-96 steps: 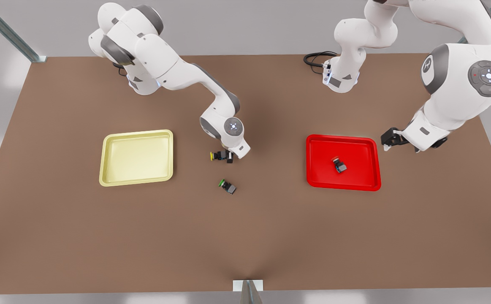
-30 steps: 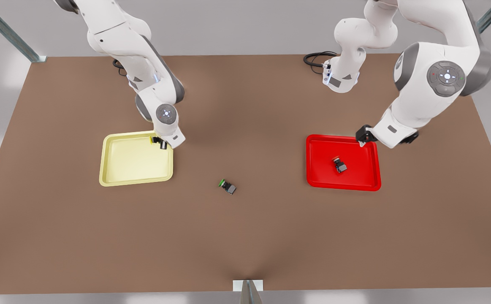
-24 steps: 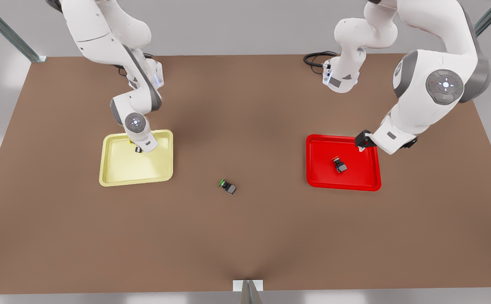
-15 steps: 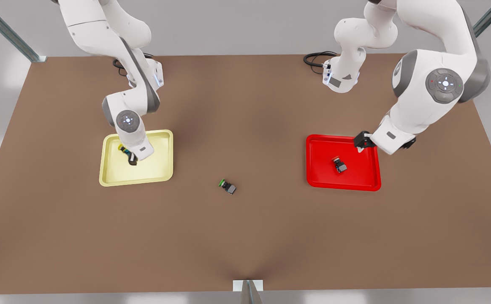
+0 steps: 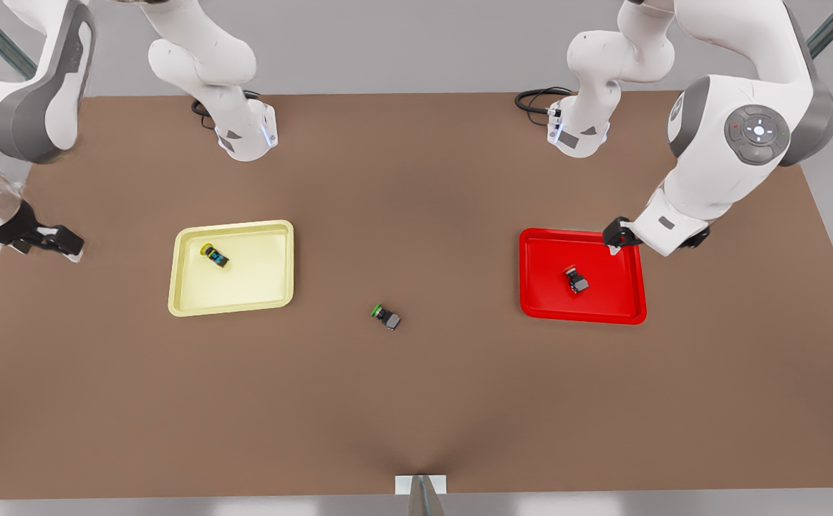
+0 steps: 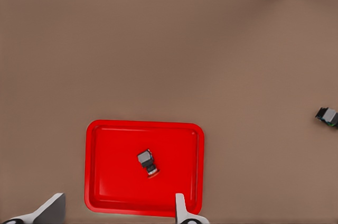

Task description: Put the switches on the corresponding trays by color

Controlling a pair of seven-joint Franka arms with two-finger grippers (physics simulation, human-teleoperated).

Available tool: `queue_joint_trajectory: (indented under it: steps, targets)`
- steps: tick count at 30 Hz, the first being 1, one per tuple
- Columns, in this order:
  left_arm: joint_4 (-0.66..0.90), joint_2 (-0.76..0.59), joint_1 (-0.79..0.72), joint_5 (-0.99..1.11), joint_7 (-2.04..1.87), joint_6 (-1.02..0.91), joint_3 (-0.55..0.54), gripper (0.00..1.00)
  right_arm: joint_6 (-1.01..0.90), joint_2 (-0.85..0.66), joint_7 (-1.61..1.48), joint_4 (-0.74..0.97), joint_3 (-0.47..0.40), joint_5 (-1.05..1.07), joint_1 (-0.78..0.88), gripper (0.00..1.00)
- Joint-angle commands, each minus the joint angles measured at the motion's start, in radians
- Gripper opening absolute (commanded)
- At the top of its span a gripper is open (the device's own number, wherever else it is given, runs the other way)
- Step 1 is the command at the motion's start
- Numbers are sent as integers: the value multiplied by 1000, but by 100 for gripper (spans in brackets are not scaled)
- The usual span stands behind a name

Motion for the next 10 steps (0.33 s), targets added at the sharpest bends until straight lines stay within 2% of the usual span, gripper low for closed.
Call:
queue_joint_trajectory:
  steps: [1, 5, 7, 10]
  targets:
    - [0, -1, -1, 2, 0, 0, 1, 100, 0, 0, 0, -1, 1, 0, 152, 100]
    - [0, -1, -2, 2, -3, 0, -7, 100, 6, 9, -3, 2, 2, 2, 152, 100]
    - [0, -1, -2, 4, -3, 0, -7, 100, -1, 95, 0, 91, 5, 5, 159, 100]
    - [0, 1, -2, 4, -3, 0, -7, 100, 5, 105, -2, 93, 5, 5, 161, 100]
